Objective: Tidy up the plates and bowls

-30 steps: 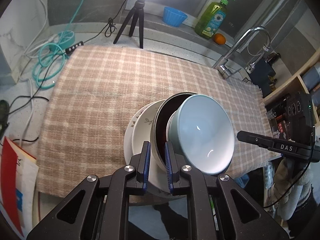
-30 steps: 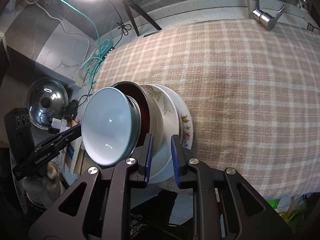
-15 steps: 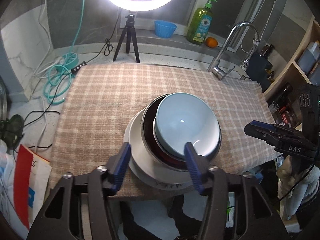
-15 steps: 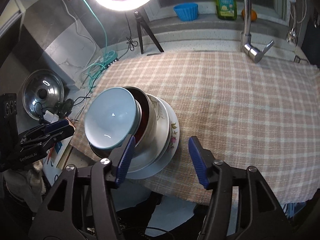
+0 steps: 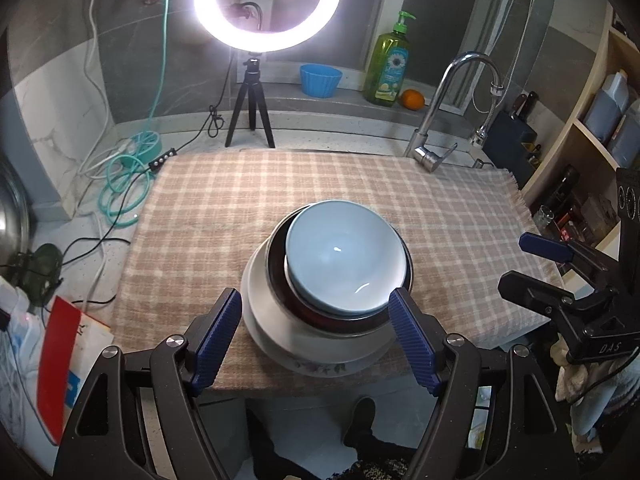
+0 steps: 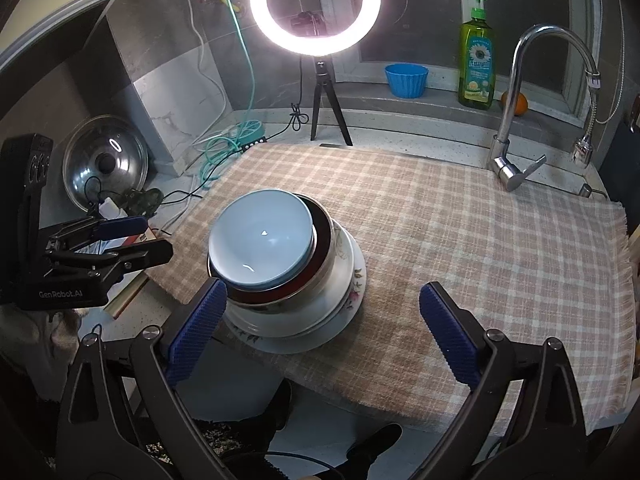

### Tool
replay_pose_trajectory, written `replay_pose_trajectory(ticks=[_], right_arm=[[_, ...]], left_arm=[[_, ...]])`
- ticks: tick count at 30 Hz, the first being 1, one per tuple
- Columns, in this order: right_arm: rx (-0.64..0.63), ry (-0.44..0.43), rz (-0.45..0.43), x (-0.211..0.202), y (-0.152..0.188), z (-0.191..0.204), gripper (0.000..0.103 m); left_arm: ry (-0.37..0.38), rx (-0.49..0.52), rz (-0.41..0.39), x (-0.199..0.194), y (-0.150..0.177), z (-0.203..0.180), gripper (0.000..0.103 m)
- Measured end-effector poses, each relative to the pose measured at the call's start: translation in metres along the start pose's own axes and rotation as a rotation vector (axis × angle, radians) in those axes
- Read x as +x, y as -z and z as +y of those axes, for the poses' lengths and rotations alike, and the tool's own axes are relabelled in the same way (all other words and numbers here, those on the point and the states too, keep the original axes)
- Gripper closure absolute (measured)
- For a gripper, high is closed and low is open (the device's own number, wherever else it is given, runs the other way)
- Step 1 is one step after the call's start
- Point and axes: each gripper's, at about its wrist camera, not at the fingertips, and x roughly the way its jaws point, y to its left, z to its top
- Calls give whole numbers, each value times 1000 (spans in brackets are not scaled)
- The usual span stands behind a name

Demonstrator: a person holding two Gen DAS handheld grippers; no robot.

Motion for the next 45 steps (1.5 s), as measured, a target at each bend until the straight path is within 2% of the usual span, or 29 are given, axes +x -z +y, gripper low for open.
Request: replay_pose_trajectory(ticks=[16,45], right_arm=[[28,11,-11,4,-6,-7,4],[41,-8,-4,18,-14,-9,4]], left_arm=[[-1,9,16,4,-2,-4,27],[-50,2,26,9,-8,2,27]])
